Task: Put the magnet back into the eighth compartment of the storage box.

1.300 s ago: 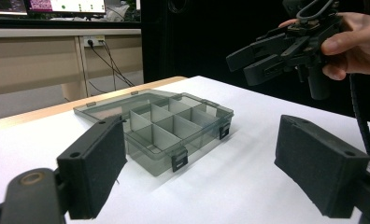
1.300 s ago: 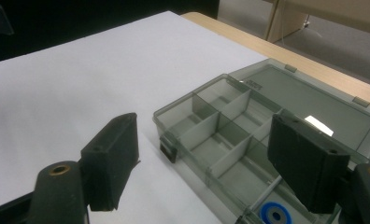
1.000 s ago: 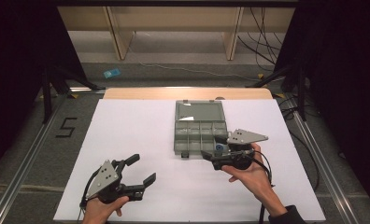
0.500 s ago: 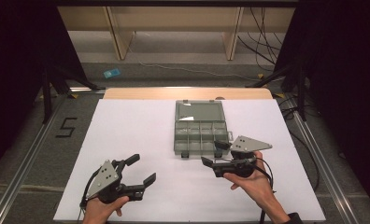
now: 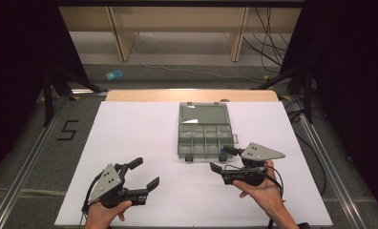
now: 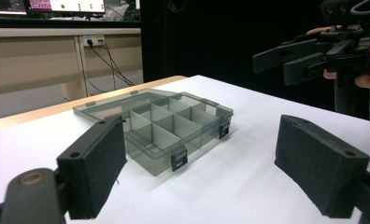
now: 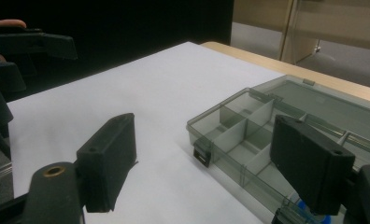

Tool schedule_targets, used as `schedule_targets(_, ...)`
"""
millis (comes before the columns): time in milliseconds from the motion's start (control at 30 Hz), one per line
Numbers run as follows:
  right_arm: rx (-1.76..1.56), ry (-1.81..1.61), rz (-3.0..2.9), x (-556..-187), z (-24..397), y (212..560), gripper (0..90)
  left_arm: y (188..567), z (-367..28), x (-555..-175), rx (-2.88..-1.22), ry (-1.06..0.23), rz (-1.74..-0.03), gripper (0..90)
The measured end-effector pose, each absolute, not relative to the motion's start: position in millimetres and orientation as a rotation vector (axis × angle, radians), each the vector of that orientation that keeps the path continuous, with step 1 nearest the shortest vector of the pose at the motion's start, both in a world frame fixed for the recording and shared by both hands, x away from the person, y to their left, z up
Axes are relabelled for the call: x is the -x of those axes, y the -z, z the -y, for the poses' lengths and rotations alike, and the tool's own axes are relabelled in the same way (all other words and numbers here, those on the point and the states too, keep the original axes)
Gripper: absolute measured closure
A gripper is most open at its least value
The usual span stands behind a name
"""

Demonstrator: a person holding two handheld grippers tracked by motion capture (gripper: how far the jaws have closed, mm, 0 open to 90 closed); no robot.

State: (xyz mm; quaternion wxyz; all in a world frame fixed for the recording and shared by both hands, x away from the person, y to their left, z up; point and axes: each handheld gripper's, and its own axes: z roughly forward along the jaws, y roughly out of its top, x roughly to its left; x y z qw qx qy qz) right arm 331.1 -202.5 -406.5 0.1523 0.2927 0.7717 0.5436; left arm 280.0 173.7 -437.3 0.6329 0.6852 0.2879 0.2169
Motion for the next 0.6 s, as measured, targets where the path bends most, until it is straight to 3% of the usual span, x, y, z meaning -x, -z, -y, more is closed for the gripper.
schedule_targets(600,-0.866,-1.599,-2.149,-317,210,413,18.3,438,-173,-281,-1.556,-0.490,-0.647,16.0)
